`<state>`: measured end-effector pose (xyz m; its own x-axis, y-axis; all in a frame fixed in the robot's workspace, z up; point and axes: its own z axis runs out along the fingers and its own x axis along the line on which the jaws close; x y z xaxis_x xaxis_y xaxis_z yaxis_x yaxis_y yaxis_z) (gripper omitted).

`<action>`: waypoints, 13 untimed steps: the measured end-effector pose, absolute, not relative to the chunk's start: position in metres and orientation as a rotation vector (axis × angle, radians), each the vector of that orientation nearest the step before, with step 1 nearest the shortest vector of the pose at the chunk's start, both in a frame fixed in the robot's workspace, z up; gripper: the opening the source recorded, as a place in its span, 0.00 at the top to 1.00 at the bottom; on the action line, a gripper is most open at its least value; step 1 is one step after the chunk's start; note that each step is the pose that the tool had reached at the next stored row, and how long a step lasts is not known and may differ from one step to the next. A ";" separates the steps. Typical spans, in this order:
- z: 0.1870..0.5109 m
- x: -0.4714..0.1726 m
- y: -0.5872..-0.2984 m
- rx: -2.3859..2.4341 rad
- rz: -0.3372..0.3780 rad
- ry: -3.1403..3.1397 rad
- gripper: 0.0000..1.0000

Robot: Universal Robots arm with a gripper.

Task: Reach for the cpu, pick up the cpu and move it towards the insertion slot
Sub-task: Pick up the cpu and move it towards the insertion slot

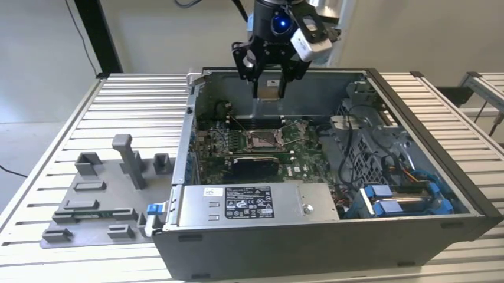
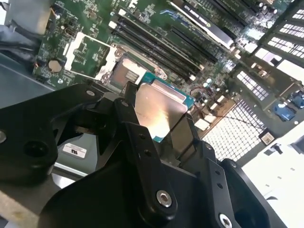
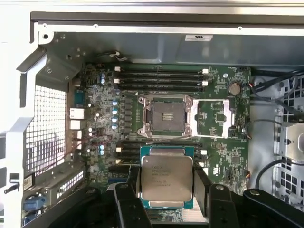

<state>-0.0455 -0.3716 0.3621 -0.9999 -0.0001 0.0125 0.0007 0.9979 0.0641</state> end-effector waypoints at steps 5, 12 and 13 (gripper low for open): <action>0.361 -0.045 -0.360 -0.005 -0.100 -3.128 1.00; 0.359 -0.045 -0.348 -0.010 -0.100 -3.128 1.00; 0.359 -0.045 -0.346 -0.010 -0.100 -3.128 1.00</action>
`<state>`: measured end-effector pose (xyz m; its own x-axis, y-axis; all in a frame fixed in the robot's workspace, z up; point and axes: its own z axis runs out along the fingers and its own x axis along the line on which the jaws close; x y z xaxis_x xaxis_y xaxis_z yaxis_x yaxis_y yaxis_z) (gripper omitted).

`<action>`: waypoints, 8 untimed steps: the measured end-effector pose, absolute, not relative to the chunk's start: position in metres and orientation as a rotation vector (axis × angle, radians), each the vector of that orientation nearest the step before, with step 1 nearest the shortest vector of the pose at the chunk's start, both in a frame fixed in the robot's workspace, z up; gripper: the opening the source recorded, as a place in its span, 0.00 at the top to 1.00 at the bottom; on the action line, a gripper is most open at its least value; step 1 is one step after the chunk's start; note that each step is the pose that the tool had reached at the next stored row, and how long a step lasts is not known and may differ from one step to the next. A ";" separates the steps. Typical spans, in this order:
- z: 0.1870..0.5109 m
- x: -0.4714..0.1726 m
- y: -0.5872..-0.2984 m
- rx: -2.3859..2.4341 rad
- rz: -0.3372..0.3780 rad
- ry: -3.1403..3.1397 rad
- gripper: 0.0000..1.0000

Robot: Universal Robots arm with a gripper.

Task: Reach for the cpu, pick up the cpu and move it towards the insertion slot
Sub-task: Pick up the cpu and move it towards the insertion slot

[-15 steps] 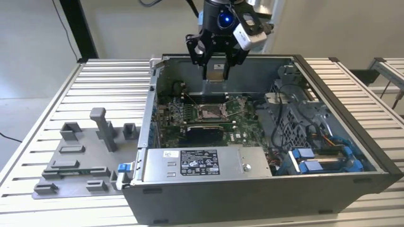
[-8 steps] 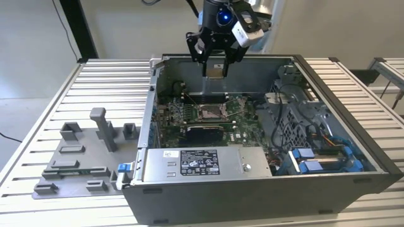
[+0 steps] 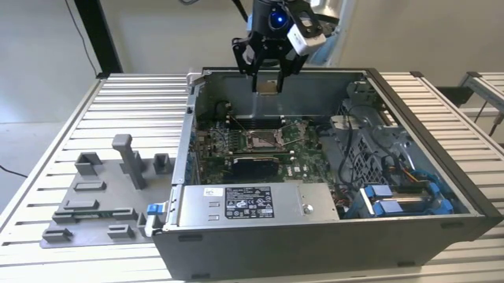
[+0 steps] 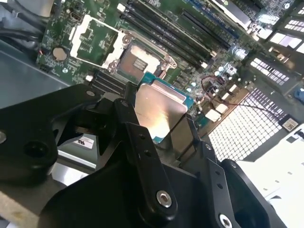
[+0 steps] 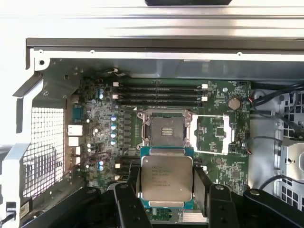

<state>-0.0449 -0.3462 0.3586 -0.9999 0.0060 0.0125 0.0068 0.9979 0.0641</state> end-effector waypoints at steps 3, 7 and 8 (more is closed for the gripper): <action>0.358 -0.045 -0.342 -0.012 -0.100 -3.128 1.00; 0.357 -0.045 -0.336 -0.013 -0.100 -3.128 1.00; 0.357 -0.045 -0.334 -0.014 -0.100 -3.128 1.00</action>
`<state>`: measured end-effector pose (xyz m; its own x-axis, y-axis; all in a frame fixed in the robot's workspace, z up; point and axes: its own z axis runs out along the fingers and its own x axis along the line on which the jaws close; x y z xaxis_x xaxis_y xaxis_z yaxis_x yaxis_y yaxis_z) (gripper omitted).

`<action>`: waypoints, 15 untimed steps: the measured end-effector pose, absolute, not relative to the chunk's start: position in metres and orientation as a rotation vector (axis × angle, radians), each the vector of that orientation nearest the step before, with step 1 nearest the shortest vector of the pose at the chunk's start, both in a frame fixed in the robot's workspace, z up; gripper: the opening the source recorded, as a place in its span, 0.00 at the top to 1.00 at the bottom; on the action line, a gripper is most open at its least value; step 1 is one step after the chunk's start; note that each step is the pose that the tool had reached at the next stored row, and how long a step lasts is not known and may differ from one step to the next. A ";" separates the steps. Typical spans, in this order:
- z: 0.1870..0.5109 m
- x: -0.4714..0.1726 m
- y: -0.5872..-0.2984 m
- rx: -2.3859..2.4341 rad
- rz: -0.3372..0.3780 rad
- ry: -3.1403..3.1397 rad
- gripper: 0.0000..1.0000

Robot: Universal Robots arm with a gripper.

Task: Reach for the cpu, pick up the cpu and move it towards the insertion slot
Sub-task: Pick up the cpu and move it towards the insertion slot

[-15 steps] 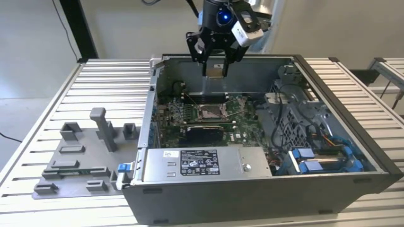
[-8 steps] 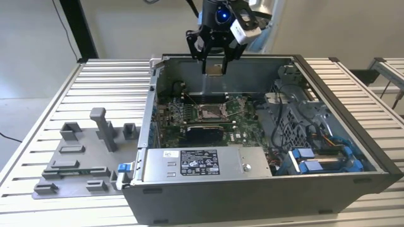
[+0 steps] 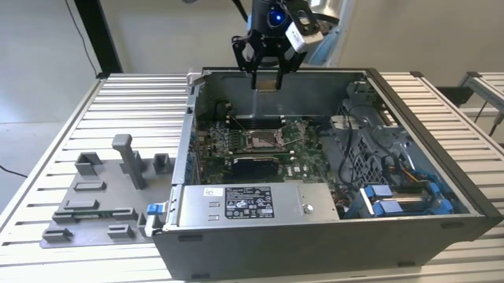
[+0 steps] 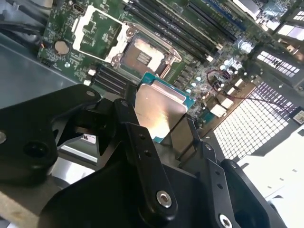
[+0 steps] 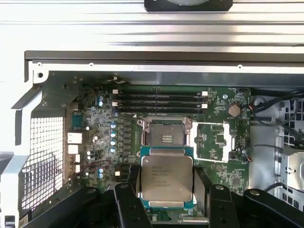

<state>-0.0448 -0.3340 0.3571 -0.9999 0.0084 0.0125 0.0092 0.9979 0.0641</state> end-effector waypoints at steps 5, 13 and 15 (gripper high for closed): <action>0.356 -0.045 -0.326 -0.017 -0.100 -3.128 1.00; 0.355 -0.043 -0.318 -0.020 -0.100 -3.128 1.00; 0.355 -0.043 -0.320 -0.025 -0.100 -3.128 1.00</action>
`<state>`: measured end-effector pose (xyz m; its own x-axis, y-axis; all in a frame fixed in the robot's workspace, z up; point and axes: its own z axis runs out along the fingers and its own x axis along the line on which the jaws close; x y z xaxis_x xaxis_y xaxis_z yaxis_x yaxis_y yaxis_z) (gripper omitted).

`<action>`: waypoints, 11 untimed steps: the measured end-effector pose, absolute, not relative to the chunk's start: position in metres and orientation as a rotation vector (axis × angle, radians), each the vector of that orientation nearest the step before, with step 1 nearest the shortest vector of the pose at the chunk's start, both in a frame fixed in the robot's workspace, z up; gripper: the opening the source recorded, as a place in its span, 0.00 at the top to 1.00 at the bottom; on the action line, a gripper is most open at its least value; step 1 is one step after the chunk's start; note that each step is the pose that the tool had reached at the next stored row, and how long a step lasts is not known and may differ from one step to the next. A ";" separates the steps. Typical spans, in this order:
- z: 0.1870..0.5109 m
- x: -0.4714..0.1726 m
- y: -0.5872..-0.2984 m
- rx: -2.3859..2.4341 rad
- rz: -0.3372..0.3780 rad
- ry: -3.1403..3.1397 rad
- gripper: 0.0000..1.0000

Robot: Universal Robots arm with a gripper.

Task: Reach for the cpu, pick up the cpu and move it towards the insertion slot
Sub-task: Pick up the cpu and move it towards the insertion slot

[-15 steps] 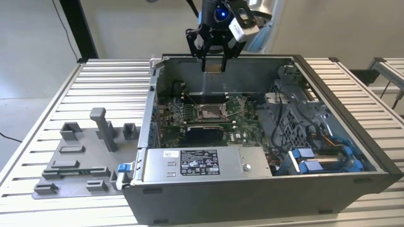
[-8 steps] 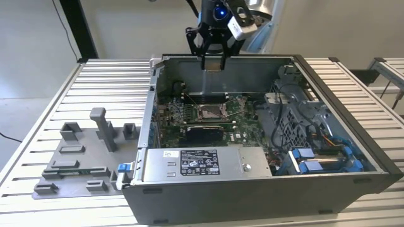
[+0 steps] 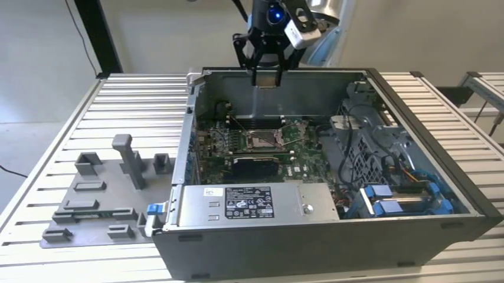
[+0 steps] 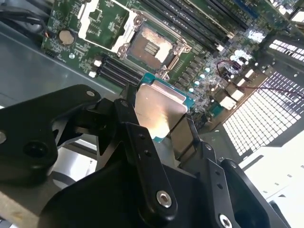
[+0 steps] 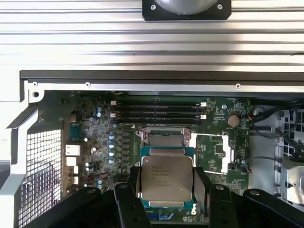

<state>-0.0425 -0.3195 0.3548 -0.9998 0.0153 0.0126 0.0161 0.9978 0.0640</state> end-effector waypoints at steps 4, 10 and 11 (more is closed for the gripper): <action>0.355 -0.043 -0.322 -0.029 -0.099 -3.128 1.00; 0.355 -0.043 -0.322 -0.029 -0.096 -3.128 1.00; 0.355 -0.043 -0.322 -0.029 -0.096 -3.128 1.00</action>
